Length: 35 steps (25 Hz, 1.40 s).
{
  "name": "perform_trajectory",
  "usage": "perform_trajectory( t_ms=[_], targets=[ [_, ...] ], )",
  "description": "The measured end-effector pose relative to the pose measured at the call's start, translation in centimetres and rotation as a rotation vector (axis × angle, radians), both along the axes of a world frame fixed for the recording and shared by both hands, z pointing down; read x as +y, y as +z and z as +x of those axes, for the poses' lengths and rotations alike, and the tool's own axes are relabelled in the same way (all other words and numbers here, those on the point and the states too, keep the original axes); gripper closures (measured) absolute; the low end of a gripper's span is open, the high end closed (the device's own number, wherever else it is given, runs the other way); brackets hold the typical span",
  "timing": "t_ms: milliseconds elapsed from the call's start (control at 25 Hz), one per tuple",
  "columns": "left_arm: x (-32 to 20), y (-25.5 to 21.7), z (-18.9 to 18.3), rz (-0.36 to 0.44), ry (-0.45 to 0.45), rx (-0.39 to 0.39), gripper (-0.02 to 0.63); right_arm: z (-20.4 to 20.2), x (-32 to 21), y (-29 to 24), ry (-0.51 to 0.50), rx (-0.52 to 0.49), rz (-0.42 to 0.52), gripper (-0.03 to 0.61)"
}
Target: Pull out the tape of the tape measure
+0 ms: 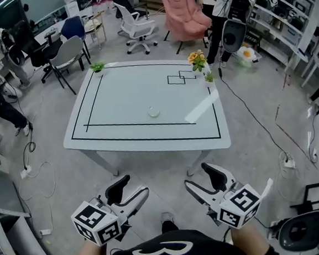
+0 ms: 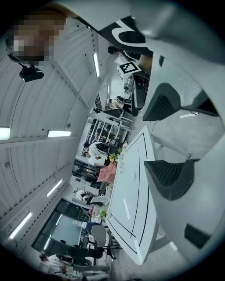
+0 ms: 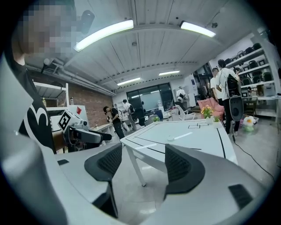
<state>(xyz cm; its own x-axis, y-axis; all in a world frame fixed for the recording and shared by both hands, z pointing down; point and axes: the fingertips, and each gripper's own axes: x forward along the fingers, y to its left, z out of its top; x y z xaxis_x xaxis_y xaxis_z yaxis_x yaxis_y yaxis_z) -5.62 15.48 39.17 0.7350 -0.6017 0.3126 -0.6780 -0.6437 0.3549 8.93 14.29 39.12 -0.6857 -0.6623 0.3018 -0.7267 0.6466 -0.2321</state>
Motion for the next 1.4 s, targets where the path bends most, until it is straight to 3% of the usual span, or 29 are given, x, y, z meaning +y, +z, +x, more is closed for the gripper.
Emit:
perform_trajectory(
  t_ms=[520, 920, 1120, 1400],
  targets=[
    [-7.0, 0.4, 1.5, 0.001, -0.010, -0.014, 0.347, -0.3, -7.0, 1.1, -0.110, 0.014, -0.024, 0.293],
    [-14.0, 1.6, 0.4, -0.018, 0.040, -0.009, 0.347, -1.4, -14.8, 1.8, -0.066, 0.072, -0.008, 0.293],
    [-18.7, 1.9, -0.7, -0.031, 0.074, -0.011, 0.347, -2.3, -19.2, 2.7, -0.025, 0.044, -0.068, 0.293],
    [-24.1, 2.6, -3.1, -0.055, 0.110, -0.012, 0.347, -4.2, -23.8, 4.7, 0.009, 0.107, -0.116, 0.293]
  ],
)
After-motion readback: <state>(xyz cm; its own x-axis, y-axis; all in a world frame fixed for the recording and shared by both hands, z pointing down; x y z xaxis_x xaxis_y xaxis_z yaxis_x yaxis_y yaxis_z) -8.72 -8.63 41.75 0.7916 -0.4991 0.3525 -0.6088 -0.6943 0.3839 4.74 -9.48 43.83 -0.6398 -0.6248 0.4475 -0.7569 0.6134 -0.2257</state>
